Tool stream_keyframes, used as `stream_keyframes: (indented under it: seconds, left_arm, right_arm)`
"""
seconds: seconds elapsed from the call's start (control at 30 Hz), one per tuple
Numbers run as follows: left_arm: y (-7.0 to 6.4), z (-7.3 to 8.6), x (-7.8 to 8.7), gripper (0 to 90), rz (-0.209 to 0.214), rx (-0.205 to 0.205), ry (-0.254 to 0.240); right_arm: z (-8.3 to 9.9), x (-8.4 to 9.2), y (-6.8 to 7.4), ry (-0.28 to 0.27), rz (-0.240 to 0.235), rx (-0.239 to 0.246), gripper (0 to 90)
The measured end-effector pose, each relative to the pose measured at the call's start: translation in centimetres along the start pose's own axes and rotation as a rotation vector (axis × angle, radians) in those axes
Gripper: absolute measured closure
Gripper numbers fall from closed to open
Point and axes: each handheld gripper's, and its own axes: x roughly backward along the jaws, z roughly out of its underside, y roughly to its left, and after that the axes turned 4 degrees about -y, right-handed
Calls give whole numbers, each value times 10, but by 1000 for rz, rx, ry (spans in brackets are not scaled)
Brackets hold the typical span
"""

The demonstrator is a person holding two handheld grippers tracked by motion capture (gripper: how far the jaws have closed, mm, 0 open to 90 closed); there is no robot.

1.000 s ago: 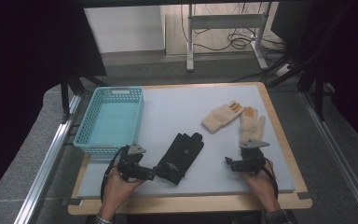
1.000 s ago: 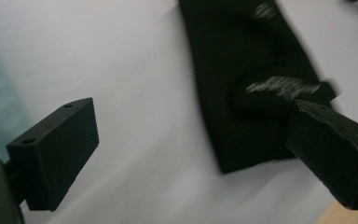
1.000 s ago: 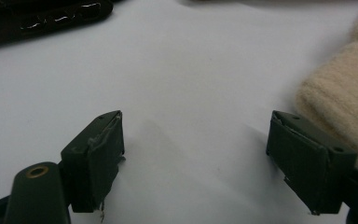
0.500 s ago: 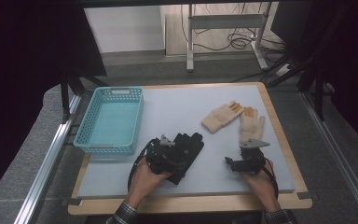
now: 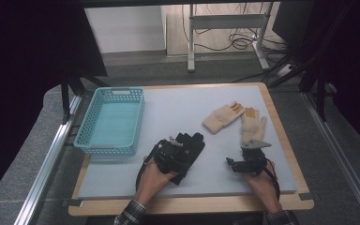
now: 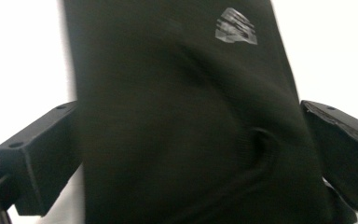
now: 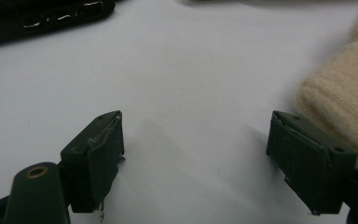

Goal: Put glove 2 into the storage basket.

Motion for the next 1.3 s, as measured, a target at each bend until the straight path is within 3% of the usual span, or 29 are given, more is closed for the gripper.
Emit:
stream_keyframes:
  seconds: [0.03, 0.2, 0.27, 0.37, 0.43, 0.5, 0.6, 0.73, 0.9, 1.1, 1.3]
  left_arm:
    - [-10, 0, -2, 0, -48, -54, 14]
    - [-10, 0, -1, 7, -41, -54, 5]
    - [-6, 0, 3, 89, -45, -48, -2]
    - [0, 0, 8, 300, -47, -37, -9]
    - [4, 1, 11, 350, -46, -39, -13]
    - [4, 0, 14, 494, -73, -68, -14]
    - [3, -2, 15, 566, -80, -79, -9]
    - [7, -4, 17, 591, -63, -71, -9]
    - [14, -11, 28, 589, -77, -64, -34]
    - [26, -26, 50, 584, -89, -30, -66]
    - [44, -36, 72, 577, -140, -17, -80]
  right_arm:
    - [0, 0, 0, 0, 0, 0, 185]
    - [0, 0, 0, 1, 0, 1, 185]
    - [0, 0, 0, 0, 0, 1, 184]
    - [0, 0, 0, 1, 0, 1, 185]
    - [0, 0, 0, 1, 0, 1, 184]
    - [0, 0, 0, 1, 0, 1, 185]
    - [0, 0, 0, 0, 0, 1, 185]
    - [0, 0, 0, 1, 0, 1, 184]
    - [0, 0, 0, 0, 0, 1, 184]
    - [0, 0, 0, 0, 0, 0, 184]
    - [0, 0, 0, 1, 0, 1, 184]
